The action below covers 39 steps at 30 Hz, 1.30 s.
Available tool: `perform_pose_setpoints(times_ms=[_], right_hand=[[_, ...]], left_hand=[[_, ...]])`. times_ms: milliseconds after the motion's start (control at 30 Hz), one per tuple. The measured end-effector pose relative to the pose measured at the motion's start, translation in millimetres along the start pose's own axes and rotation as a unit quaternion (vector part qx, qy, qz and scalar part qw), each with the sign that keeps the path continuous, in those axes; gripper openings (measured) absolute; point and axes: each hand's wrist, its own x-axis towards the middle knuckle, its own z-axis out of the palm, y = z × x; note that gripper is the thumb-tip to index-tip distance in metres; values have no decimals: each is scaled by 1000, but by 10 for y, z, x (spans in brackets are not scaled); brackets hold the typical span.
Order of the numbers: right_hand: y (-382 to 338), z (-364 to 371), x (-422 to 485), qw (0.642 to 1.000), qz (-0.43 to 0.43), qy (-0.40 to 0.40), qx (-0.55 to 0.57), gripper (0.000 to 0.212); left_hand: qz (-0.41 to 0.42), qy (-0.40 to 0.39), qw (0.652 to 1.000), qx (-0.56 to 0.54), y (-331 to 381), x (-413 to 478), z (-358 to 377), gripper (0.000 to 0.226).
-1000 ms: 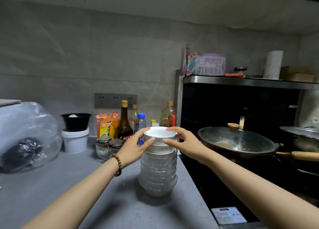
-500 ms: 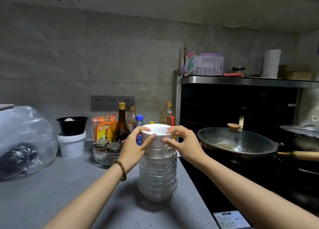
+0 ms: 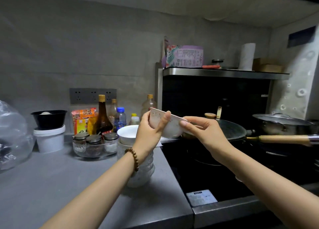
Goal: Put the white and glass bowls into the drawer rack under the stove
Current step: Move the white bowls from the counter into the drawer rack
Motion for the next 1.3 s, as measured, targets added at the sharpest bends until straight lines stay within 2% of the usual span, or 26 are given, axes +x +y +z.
perform_pose_setpoints(times_ms=[133,233,333,467,533,600,700,767,900,1067,1200,1300], right_hand=[[-15,-567,-391,998,53,2,-30,32],[39,-964,-716,995,90,20,-47,37],[172,-1308,-1050,988,131,49,-70,36],[420,-1726,-1477,977,179,88,-79,29],[568,-1894,-1669,968,220,104,-57,25],[735,-2023,-1854,957,260,113,-59,26],[1015,-2161,-2117,941,311,124,-40,28],[1201,-2216,-2267,931,345,119,-25,23],[1613,-2303,-2486,901,421,105,-23,15],[2094,-2343,-2552,881,464,84,-32,21],[2472,-2329,-2504,863,500,51,-54,14],[2811,-2335,-2494,853,519,21,-60,43]], left_hand=[[-65,-77,995,-9,-63,-202,482,77],[-138,-173,975,-31,-142,-404,903,70],[-187,-232,954,-24,-289,-640,1301,67],[-226,-294,928,-41,-590,-991,1770,39],[-245,-321,914,-50,-766,-1162,1955,34],[-270,-352,895,-40,-959,-1325,2100,42],[-319,-389,863,-39,-1265,-1547,2257,64],[-346,-409,844,-35,-1454,-1682,2324,67],[-393,-415,821,-17,-1857,-1918,2393,68],[-452,-397,799,-6,-2398,-2077,2447,62],[-515,-338,788,11,-2817,-2187,2483,64],[-536,-335,773,46,-3097,-2251,2481,69]])
